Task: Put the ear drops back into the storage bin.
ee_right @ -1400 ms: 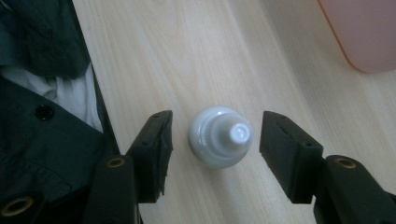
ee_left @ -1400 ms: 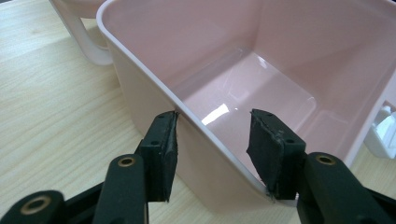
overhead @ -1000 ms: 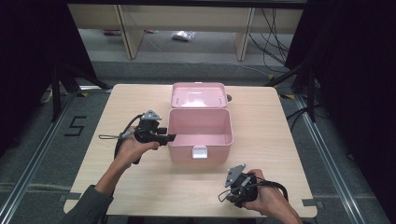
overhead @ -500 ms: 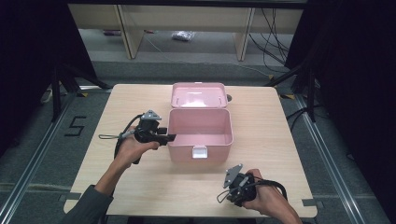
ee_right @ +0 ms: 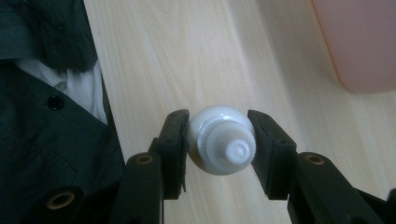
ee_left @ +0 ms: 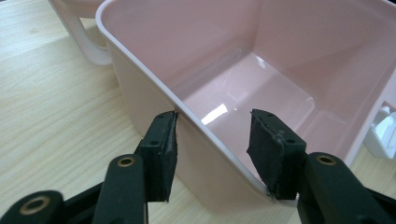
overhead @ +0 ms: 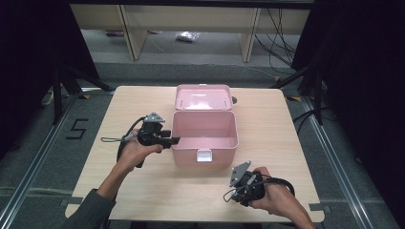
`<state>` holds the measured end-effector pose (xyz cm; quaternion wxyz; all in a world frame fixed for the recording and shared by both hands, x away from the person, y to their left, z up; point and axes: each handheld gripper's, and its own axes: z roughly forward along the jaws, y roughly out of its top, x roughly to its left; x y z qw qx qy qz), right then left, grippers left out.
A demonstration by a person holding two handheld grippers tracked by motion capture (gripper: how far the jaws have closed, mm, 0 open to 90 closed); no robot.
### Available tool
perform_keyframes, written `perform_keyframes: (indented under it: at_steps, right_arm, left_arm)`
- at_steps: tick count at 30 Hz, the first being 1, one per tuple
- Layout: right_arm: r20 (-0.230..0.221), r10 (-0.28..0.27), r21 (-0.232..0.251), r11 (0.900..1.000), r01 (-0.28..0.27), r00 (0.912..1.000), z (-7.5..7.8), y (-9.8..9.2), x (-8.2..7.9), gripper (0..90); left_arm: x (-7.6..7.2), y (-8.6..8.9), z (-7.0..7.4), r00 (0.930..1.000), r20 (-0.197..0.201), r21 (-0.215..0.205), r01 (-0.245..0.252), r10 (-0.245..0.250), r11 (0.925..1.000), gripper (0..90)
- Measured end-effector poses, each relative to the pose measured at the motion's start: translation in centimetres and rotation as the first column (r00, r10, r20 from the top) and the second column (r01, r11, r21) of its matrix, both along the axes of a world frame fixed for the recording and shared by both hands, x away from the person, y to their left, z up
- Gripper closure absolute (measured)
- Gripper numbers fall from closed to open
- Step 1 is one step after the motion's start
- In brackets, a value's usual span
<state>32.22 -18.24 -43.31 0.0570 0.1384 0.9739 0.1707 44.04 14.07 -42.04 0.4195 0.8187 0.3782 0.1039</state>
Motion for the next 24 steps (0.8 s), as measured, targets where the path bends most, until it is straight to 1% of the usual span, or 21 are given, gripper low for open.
perform_keyframes:
  at_steps: [1,2,4,5,6,7,8,9,11,12,13,14,16,17,18,19,20,21,22,23,24]
  right_arm:
    - [-0.005,-0.012,-0.001,1.000,0.012,0.9999,0.4,0.1,0.1,60.4]
    - [-0.008,0.017,0.005,1.000,-0.017,0.9998,0.6,0.1,0.4,60.3]
    - [-0.009,0.021,0.011,1.000,-0.021,0.9997,1.2,0.2,0.7,60.3]
    - [-0.004,0.020,0.020,1.000,-0.020,0.9998,1.6,0.2,0.9,60.3]
    - [-0.011,0.019,0.022,1.000,-0.019,0.9998,1.9,0.2,1.0,60.3]
    - [-0.015,0.006,0.027,1.000,-0.006,0.9999,2.4,0.1,1.2,60.3]
    - [-0.016,0.007,0.023,1.000,-0.006,0.9999,2.7,0.1,1.3,60.3]
    - [-0.004,0.023,0.034,0.999,-0.022,0.9997,3.0,0.1,1.6,60.4]
    - [-0.004,0.031,0.041,0.999,-0.031,0.9995,3.7,0.0,2.0,60.4]
    - [-0.012,0.018,0.043,0.999,-0.018,0.9998,4.1,-0.1,2.1,60.4]
    - [-0.008,0.028,0.056,0.998,-0.027,0.9996,4.5,-0.1,2.3,60.4]
    - [-0.009,0.029,0.059,0.998,-0.029,0.9995,5.1,-0.1,2.6,60.4]
    - [-0.010,0.037,0.060,0.998,-0.036,0.9993,5.6,-0.1,2.8,60.3]
    - [-0.016,0.024,0.060,0.998,-0.023,0.9996,5.9,0.0,2.9,60.3]
    - [-0.013,0.039,0.056,0.998,-0.038,0.9992,6.1,0.1,3.0,60.4]
    - [-0.002,0.032,0.053,0.998,-0.032,0.9995,6.4,0.2,3.0,60.3]
    - [-0.012,0.030,0.048,0.998,-0.029,0.9995,6.6,0.3,3.1,60.4]
    - [-0.001,0.056,0.050,0.997,-0.056,0.9984,6.8,0.4,3.3,60.4]
    - [-0.006,0.045,0.045,0.998,-0.044,0.9990,7.1,0.5,3.3,60.4]
    - [0.001,0.053,0.043,0.998,-0.053,0.9986,7.2,0.6,3.4,60.4]
    - [-0.007,0.063,0.038,0.997,-0.062,0.9980,7.5,0.7,3.6,60.4]
  left_arm:
    - [0.0,0.0,0.0,1.0000,-0.001,0.001,0.000,0.000,1.0000,51.4]
    - [0.0,0.0,0.0,1.0000,0.001,0.000,-0.001,0.001,1.0000,51.4]
    - [0.0,0.0,0.0,1.0000,0.000,0.000,0.000,0.000,1.0000,51.4]
    - [0.0,0.0,0.0,1.0000,0.000,0.000,0.000,0.000,1.0000,51.4]
    - [0.0,0.0,0.0,1.0000,0.001,0.001,0.001,-0.001,1.0000,51.4]
    - [0.0,0.0,0.0,1.0000,0.000,0.001,0.001,-0.001,1.0000,51.4]
    - [0.0,0.0,0.0,1.0000,0.000,0.002,0.000,0.000,1.0000,51.5]
    - [0.0,0.0,0.0,1.0000,0.000,0.003,0.001,-0.001,1.0000,51.5]
    - [0.0,0.0,0.0,1.0000,0.000,0.004,0.000,0.000,1.0000,51.5]
    - [0.0,0.0,0.0,1.0000,0.001,0.005,0.000,0.000,1.0000,51.5]
    - [0.2,0.0,0.0,0.9995,0.025,0.008,0.017,-0.018,0.9998,51.5]
    - [0.2,0.0,0.0,0.9993,0.031,0.011,0.021,-0.022,0.9997,51.5]
    - [0.2,0.0,0.0,0.9993,0.031,0.013,0.022,-0.022,0.9997,51.5]
    - [0.2,0.0,0.0,0.9993,0.031,0.012,0.022,-0.022,0.9997,51.5]
    - [0.2,0.0,0.0,0.9992,0.032,0.011,0.022,-0.022,0.9997,51.5]
    - [0.2,0.0,0.0,0.9993,0.030,0.010,0.021,-0.021,0.9997,51.5]
    - [0.2,0.0,0.0,0.9994,0.029,0.010,0.020,-0.020,0.9998,51.5]
    - [0.2,0.0,0.0,0.9993,0.030,0.010,0.021,-0.021,0.9997,51.5]
    - [0.2,0.0,0.0,0.9993,0.031,0.011,0.022,-0.022,0.9997,51.5]
    - [0.2,0.0,0.0,0.9992,0.032,0.012,0.023,-0.023,0.9997,51.5]
    - [0.2,0.0,0.0,0.9992,0.032,0.013,0.023,-0.023,0.9996,51.5]
